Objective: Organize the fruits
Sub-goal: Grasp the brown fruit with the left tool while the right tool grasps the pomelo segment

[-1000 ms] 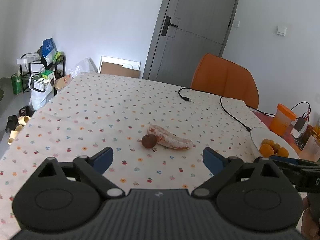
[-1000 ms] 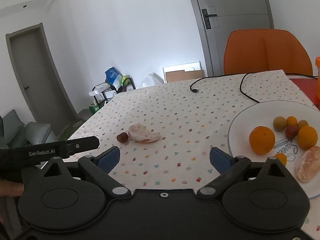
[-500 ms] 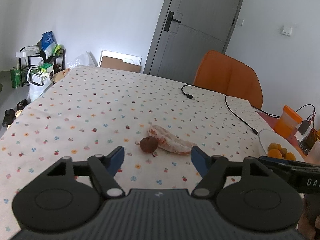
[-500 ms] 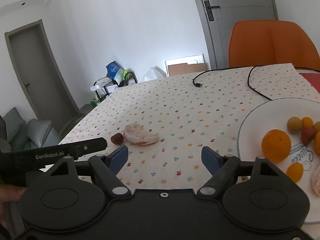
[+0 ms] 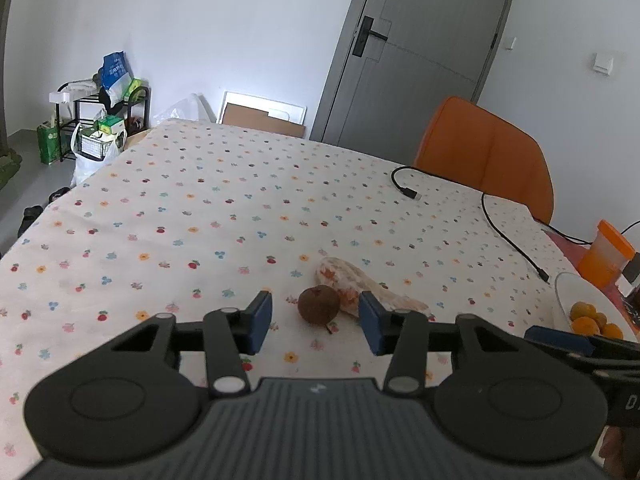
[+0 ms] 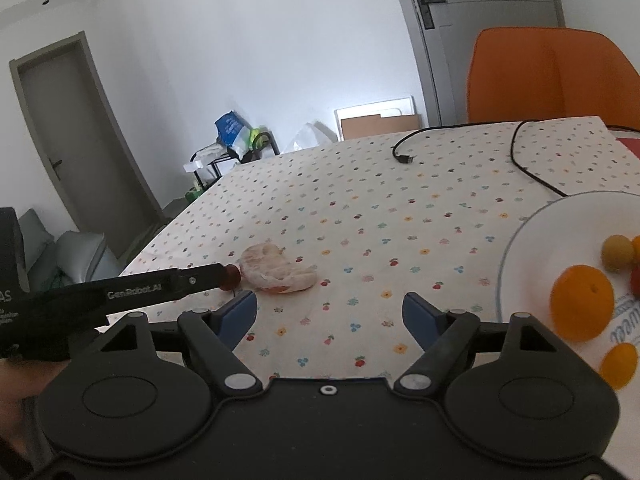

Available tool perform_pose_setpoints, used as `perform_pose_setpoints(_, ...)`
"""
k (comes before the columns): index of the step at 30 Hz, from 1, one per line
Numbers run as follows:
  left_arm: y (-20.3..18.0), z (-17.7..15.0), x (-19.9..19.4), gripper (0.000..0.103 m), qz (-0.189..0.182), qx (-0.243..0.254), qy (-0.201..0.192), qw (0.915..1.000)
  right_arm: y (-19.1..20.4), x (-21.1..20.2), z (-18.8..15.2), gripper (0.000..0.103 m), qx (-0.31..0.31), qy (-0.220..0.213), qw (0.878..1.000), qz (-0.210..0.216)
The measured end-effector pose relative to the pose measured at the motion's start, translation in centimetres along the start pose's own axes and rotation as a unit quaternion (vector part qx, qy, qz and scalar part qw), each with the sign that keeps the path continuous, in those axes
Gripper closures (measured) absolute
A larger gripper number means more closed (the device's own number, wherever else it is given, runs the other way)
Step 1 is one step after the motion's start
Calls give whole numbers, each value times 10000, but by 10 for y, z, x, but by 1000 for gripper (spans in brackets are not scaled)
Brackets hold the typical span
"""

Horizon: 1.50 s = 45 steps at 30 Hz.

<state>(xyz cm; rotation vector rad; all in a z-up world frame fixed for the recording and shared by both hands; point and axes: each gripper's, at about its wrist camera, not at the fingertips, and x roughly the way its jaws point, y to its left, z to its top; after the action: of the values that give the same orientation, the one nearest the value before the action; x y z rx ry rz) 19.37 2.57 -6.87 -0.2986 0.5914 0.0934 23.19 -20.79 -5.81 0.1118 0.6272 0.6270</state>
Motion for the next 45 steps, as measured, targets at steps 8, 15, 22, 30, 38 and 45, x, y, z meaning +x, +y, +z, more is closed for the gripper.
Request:
perform_pose_setpoints(8,3,-2,13,81,-6,-66,37,10000,3,15,8,29,-108,54,9999,-11)
perform_pose_setpoints(15,16,2,-1,81,41,-202,-62,9998,14,30,16,30,-315,117,9994,-16)
perform_pose_setpoints(22,33,2,-12,81,205,-371,-164,9990,28,45,22,30,-634,71,9978,153)
perform_pose_setpoints(30,50,-1,-21,81,368,-492,-230,9978,41,62,26,30,-927,151,9954,210)
perform_pose_setpoints(38,63,-2,-30,81,458,-590,-303,9967,49,77,26,32,-1134,243,9932,103)
perform_pose_setpoints(45,69,-3,-33,81,504,-633,-311,9962,48,86,24,41,-1138,341,9928,168)
